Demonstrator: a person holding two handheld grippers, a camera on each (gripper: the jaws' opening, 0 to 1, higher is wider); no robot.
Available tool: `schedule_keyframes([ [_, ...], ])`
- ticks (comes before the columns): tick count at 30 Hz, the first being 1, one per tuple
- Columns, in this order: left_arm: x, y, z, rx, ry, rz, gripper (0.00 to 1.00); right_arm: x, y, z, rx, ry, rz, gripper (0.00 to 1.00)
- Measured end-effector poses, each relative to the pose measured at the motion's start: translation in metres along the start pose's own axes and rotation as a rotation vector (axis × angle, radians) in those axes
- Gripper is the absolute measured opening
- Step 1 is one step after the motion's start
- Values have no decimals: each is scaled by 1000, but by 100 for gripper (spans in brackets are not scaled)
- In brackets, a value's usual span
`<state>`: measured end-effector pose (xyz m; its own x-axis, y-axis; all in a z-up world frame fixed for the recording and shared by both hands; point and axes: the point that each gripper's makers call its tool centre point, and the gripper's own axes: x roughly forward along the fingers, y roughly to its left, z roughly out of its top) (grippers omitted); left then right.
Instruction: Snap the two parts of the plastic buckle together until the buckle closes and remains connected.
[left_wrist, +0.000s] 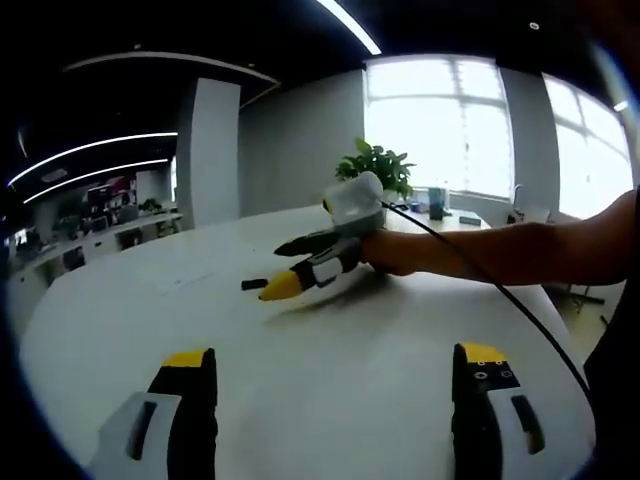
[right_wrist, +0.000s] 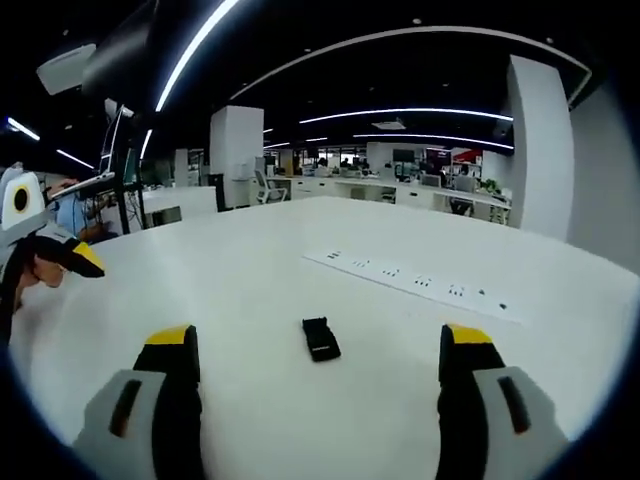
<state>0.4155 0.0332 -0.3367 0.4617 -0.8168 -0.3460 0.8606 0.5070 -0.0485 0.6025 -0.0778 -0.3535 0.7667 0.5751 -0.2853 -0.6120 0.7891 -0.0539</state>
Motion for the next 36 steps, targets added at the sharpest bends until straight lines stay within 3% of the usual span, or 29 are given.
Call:
schedule_keyframes([
  [18, 0, -1, 2, 17, -5, 6, 99, -27, 11, 0, 5, -11, -42, 100],
  [29, 0, -3, 4, 16, -15, -6, 99, -44, 18, -9, 25, -3, -47, 100],
  [36, 2, 0, 0, 15, -1, 3, 99, -57, 36, -6, 3, -6, -51, 100],
])
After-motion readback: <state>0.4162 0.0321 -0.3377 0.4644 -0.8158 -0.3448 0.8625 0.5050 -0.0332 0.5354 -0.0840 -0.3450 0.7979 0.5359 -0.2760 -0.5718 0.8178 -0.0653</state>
